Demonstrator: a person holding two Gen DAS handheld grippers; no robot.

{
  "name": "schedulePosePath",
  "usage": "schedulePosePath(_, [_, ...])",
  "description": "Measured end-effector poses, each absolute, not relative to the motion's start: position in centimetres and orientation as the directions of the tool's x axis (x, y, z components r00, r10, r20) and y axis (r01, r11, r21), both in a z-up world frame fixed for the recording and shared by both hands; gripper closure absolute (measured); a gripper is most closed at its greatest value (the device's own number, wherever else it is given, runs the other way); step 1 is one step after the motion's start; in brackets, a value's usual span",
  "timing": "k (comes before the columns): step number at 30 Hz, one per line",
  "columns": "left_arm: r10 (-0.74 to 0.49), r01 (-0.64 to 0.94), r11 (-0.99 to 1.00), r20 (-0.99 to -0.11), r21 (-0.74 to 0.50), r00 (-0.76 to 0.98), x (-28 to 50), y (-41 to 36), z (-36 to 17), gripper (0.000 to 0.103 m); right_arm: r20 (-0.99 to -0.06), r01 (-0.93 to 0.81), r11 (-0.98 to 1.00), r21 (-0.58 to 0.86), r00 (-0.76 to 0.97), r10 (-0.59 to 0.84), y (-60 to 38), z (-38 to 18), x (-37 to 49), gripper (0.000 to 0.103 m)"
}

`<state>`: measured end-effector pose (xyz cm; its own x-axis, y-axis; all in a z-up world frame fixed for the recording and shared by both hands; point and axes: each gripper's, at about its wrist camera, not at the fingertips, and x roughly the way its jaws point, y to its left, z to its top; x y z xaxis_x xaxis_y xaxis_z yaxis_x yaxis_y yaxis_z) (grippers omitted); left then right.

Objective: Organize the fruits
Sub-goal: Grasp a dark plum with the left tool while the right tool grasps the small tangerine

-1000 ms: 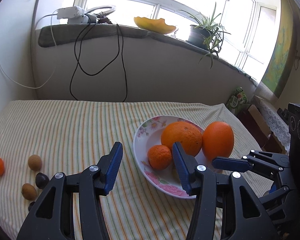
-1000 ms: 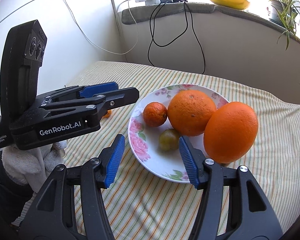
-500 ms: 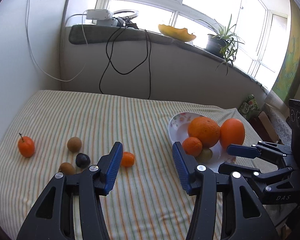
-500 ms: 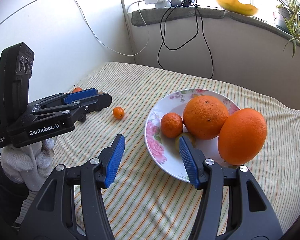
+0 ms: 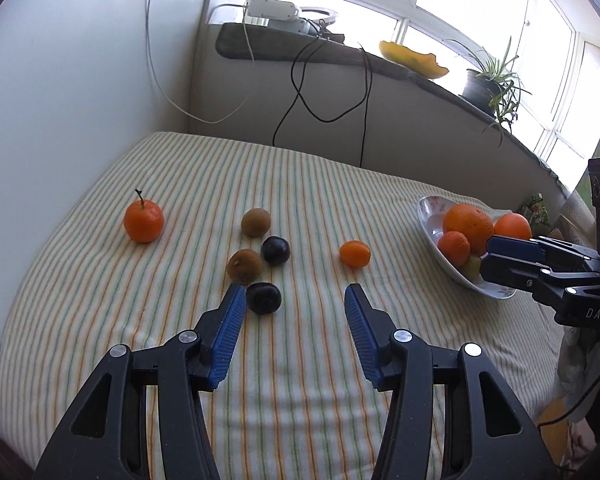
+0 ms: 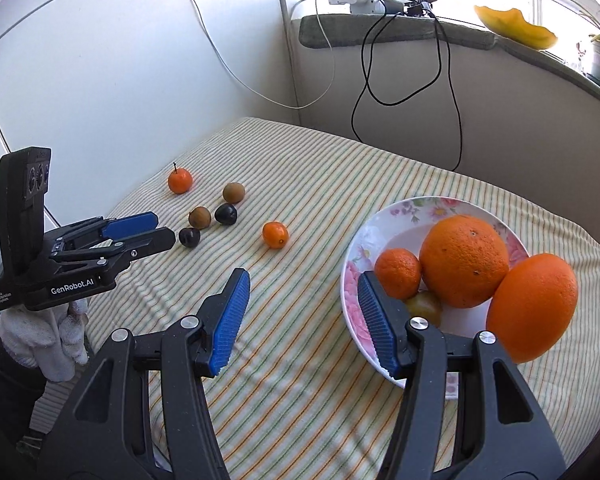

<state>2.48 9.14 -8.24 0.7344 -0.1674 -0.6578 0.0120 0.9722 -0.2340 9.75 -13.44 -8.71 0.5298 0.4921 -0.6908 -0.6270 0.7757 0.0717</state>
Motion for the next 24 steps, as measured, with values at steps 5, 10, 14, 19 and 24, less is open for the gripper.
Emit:
schedulePosePath(5, [-0.164, -0.013, 0.968, -0.673, -0.251, 0.721, 2.4, 9.8, -9.4, 0.052, -0.702, -0.655, 0.75, 0.088, 0.494, 0.513, -11.9, -9.1, 10.3, 0.044])
schedulePosePath(10, [-0.169, -0.019, 0.966, -0.685, -0.257, 0.708, 2.9, 9.9, -10.2, 0.053, -0.718, -0.669, 0.738, 0.089, 0.47, 0.513, -10.5, -9.7, 10.9, 0.044])
schedulePosePath(14, [-0.17, -0.022, 0.966, -0.694, -0.259, 0.699, 3.3, 10.1, -10.5, 0.053, -0.727, -0.684, 0.726, 0.074, 0.461, 0.508, -9.3, -10.0, 11.5, 0.044])
schedulePosePath(19, [-0.177, -0.025, 0.963, -0.703, -0.267, 0.689, 3.7, 10.2, -10.9, 0.053, -0.749, -0.695, 0.716, 0.073, 0.436, 0.499, -7.6, -10.8, 12.8, 0.053])
schedulePosePath(24, [-0.18, -0.026, 0.963, -0.709, -0.268, 0.681, 3.9, 10.3, -11.0, 0.055, -0.775, -0.698, 0.715, 0.04, 0.43, 0.463, -5.8, -12.0, 14.1, 0.057])
